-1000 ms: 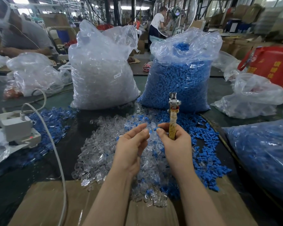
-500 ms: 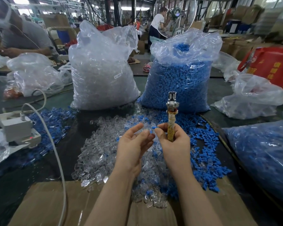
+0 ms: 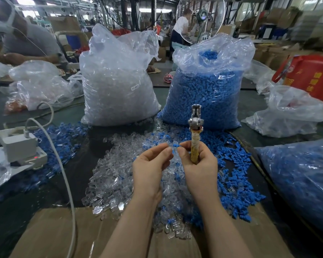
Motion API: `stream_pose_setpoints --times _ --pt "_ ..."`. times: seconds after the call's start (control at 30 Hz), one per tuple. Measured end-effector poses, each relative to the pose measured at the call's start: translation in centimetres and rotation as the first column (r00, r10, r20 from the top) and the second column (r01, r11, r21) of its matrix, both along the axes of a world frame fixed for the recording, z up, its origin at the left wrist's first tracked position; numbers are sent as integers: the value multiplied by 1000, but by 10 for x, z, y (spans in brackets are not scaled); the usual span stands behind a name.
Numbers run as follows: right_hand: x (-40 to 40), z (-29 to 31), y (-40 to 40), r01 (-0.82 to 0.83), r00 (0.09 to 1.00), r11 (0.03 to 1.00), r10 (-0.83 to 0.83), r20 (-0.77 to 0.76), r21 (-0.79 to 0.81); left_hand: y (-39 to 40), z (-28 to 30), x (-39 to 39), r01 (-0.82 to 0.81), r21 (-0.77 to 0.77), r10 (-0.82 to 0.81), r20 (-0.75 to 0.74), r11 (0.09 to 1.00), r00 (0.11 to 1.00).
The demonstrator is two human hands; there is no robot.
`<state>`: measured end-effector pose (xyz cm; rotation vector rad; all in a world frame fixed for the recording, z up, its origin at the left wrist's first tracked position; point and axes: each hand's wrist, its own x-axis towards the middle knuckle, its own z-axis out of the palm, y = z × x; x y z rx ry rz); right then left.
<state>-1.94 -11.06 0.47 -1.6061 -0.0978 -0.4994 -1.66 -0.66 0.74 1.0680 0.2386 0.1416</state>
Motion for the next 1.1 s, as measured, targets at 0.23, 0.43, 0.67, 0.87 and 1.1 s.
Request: stream_pose_setpoints --times 0.23,0.43,0.67,0.87,1.1 --pt "2 -5 1 29 999 999 -30 -21 -36 -3 2 -2 -38 100 32 53 994 998" --pt "1 -4 1 45 999 997 -45 -6 -60 -5 4 -5 -201 296 153 179 934 972" --pt "-1 -3 4 44 998 999 -45 -38 -30 -8 1 -8 -292 435 155 324 852 933" --pt "0 -2 4 40 996 999 -42 -83 -19 -8 0 -11 -357 536 135 408 766 903" --pt "0 -2 3 -8 994 1000 9 -111 11 -7 -2 -10 -384 547 131 444 743 886"
